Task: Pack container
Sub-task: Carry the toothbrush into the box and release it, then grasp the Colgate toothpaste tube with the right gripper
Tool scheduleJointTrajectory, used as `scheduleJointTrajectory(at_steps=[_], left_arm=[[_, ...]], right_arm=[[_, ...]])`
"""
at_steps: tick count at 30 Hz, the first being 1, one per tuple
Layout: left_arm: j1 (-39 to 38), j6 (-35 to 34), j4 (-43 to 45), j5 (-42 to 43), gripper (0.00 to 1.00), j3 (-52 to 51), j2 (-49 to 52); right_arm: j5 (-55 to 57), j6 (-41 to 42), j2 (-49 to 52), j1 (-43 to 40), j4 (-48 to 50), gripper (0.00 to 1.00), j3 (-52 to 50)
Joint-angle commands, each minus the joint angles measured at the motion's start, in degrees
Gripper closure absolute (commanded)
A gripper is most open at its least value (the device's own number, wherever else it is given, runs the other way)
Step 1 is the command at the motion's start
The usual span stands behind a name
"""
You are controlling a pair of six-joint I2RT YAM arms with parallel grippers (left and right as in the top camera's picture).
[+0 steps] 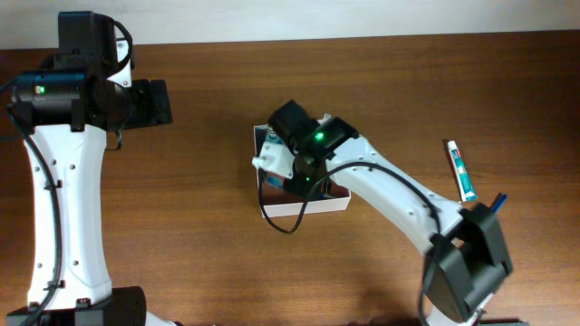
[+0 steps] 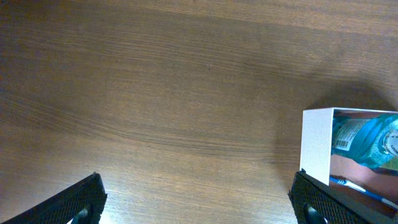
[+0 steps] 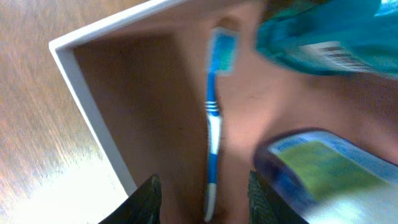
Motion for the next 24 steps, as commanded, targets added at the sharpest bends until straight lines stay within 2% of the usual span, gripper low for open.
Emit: scheduleJointTrajectory(at_steps=[1,2,3,6,8,11,13,15,19,24], left_arm=[[0.15,0.28,-0.26,0.46,0.04,-0.17,0.39],[0.15,0.31,-0.35,0.46,0.04,-0.17,0.39],[0.15,0.31,-0.44,0.46,0.04,-0.17,0.39],[0.15,0.31,-0.44,0.46,0.04,-0.17,0.39],[0.15,0.31,-0.42,0.46,0.04,-0.17,0.39],[0.15,0.31,-0.42,0.46,0.04,-0.17,0.39],[0.15,0.31,-0.42,0.46,0.04,-0.17,0.39],[0.15,0.28,-0.42,0.46,0.04,-0.17,0.39],[0.15,0.28,-0.42,0.46,0.04,-0.17,0.39],[0.15,0.28,-0.46,0.46,0.04,-0.17,0.39]], right_arm=[[8.02,9.97,-11.13,-2.60,0.22,0.58,6.99],[10.91,13.46,-13.18,-4.50,0.22,0.51,8.09],[14.01,19.63,-16.55,-9.27,0.17,0.28,9.29],[13.49,28.89,-21.09,-23.58,-1.51,0.20,9.35],[9.25,32.20,-21.20,-36.02,-5.07,0.18,9.18],[2.97,32.13,-19.08,-48.13,-7.02,0.17,6.78],[1.68,32.11,-17.55,-52.41,-7.34,0.17,4.96],[0.04,31.85,-13.62,-58.77,-6.08,0.16,-1.09],[-2.62,29.03,-6.84,-60.00,0.87,0.16,-11.02],[-2.69,27.74,-1.31,-59.45,5.42,0.18,-11.87]])
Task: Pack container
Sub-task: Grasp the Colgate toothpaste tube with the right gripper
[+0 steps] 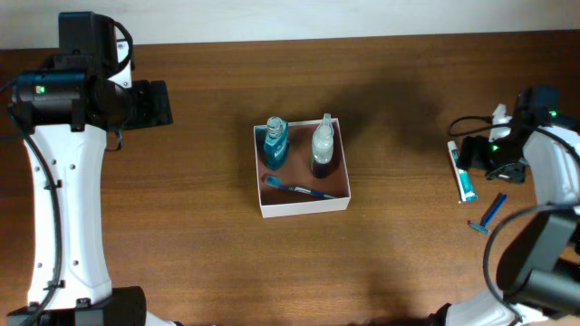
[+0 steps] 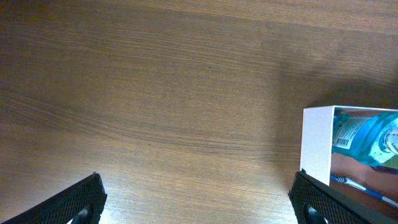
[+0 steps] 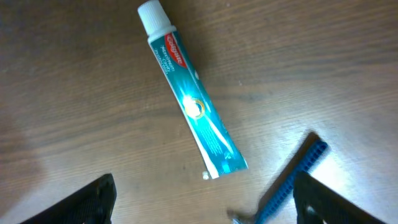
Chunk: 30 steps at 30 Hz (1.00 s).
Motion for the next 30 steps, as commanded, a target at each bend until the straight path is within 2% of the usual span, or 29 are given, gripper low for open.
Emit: scheduleJointTrajectory(at_steps=[1,9,15,16,18,20,30], left_arm=[[0.15,0.28,-0.07,0.46,0.04,-0.17,0.39],[0.13,0.28,-0.09,0.44,0.04,-0.17,0.39],[0.15,0.28,-0.04,0.44,0.04,-0.17,0.39],[0.15,0.28,-0.07,0.44,0.04,-0.17,0.39],[0.15,0.28,-0.09,0.44,0.04,-0.17,0.39],[0.15,0.28,-0.09,0.44,0.04,-0.17,0.39],[0.15,0.28,-0.70,0.44,0.04,-0.17,0.39]], right_arm=[[-1.38,-2.69,3.30,0.74,2.82,0.18,-0.04],[-1.49,-5.07,11.32,1.88,6.58,0.20,-0.04],[-1.73,-5.03,13.42,1.88,7.82,0.22,-0.04],[-1.95,-5.01,13.73,1.88,7.78,0.26,-0.04],[-3.06,-5.01,14.01,1.88,7.56,0.43,-0.04],[-3.19,-5.03,14.01,1.88,7.56,0.52,-0.04],[-3.19,-5.01,14.01,1.86,7.54,0.85,-0.04]])
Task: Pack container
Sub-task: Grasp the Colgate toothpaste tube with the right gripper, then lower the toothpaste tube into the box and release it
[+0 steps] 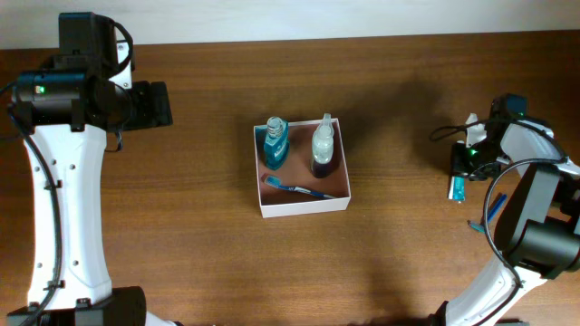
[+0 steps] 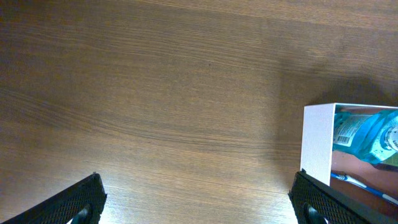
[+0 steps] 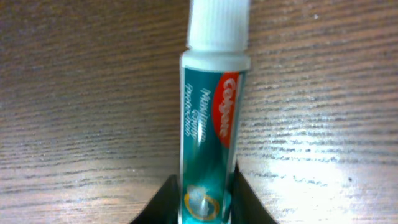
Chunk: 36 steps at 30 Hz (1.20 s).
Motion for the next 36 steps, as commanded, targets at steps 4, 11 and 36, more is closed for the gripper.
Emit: scheduleJointTrajectory(at_steps=[4,11,36], left_arm=[[0.15,0.28,-0.17,0.44,0.04,-0.17,0.39],[0.15,0.31,-0.17,0.44,0.04,-0.17,0.39],[0.15,0.28,-0.17,0.44,0.04,-0.17,0.39]], right_arm=[[-1.18,0.31,1.40,0.37,-0.15,0.93,0.02],[-2.71,1.84,0.92,0.42,-2.86,0.96,1.11],[-0.79,-34.27,-25.51,52.96,-14.12,0.96,9.18]])
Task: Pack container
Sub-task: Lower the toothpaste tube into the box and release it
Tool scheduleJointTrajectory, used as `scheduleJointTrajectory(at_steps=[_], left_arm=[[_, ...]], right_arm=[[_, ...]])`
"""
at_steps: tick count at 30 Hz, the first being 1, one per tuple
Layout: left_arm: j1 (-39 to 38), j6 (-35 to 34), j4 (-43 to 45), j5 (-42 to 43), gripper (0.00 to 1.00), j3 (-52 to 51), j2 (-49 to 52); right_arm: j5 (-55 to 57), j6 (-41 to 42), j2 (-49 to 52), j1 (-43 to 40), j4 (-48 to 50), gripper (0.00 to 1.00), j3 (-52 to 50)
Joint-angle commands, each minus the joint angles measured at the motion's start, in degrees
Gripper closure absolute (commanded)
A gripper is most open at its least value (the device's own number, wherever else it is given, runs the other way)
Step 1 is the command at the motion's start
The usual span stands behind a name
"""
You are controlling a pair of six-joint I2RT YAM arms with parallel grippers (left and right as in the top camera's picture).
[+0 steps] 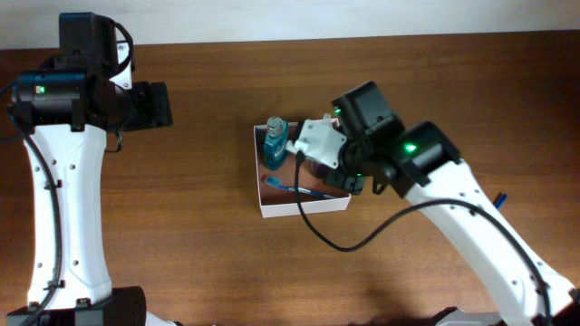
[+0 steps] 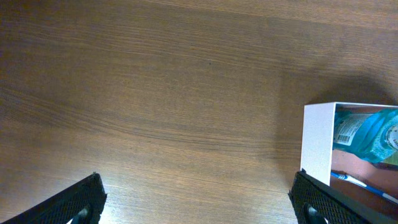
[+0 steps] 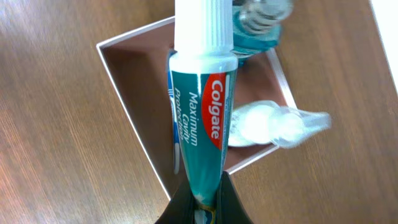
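The white box (image 1: pixel 304 206) sits mid-table and holds a blue mouthwash bottle (image 1: pixel 275 141), a clear bottle (image 3: pixel 273 124) and a blue toothbrush (image 1: pixel 294 188). My right gripper (image 3: pixel 204 194) is shut on the tail of a teal Colgate toothpaste tube (image 3: pixel 200 118), held above the box with its white cap pointing away. In the overhead view the arm hides the tube. My left gripper (image 2: pixel 196 205) hangs open over bare wood left of the box, with nothing between its fingers.
A blue razor (image 1: pixel 497 196) lies near the table's right side, mostly covered by the right arm. The left arm's base column runs down the left side of the table. The box's left wall (image 2: pixel 317 142) shows at the right of the left wrist view.
My right gripper was down around the toothpaste tube on the table at the far right. Now it holds the tube above the box in the middle. The left arm has not moved.
My right gripper was open inside the box over the toothbrush. Then it hung open above the toothpaste and razor at the far right, then stood low around the tube. Now it holds the tube over the box. The left gripper stayed open throughout.
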Motion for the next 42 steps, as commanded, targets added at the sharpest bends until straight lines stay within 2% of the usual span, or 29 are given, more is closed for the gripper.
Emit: scheduleJointTrajectory(at_steps=[1,10,20,22,24,26,32,34,35,37,39,41,42], left_arm=[[0.15,0.28,-0.02,0.46,0.04,-0.17,0.39],[0.15,0.28,-0.28,0.46,0.04,-0.17,0.39],[0.15,0.28,-0.26,0.46,0.04,-0.17,0.39],[0.15,0.28,-0.28,0.46,0.04,-0.17,0.39],[0.15,0.28,-0.26,0.44,0.04,-0.17,0.39],[0.13,0.28,-0.26,0.44,0.04,-0.17,0.39],[0.15,0.28,-0.26,0.44,0.04,-0.17,0.39],[0.15,0.28,-0.26,0.44,0.04,-0.17,0.39],[0.15,0.28,-0.26,0.44,0.04,-0.17,0.39],[0.15,0.28,-0.26,0.44,0.04,-0.17,0.39],[0.15,0.28,-0.26,0.46,0.04,-0.17,0.39],[0.15,0.28,-0.26,0.46,0.04,-0.17,0.39],[0.15,0.28,-0.26,0.46,0.04,-0.17,0.39]], right_arm=[[-0.17,-4.15,5.27,1.55,-0.11,0.96,0.00],[-0.81,-4.39,17.20,1.57,1.53,0.96,-0.04],[-1.09,-4.33,22.60,1.57,2.62,0.95,-0.11],[-1.64,-4.31,22.60,1.57,2.60,0.86,-0.09],[-1.60,-2.91,22.58,1.57,2.43,0.55,-0.09],[-1.22,-0.83,22.25,1.57,2.36,0.49,0.11],[7.52,11.10,14.34,1.38,1.49,0.48,4.15],[12.33,16.72,10.01,0.50,1.53,0.49,5.92],[15.61,22.69,6.91,-1.05,1.44,0.47,7.02],[17.68,31.78,2.89,-4.94,0.87,0.35,7.52],[17.94,44.24,-1.18,-12.96,-2.25,0.29,7.52],[17.88,51.10,-2.78,-21.33,-6.16,0.26,7.52],[17.44,52.78,-2.84,-25.11,-7.80,0.19,7.50]])
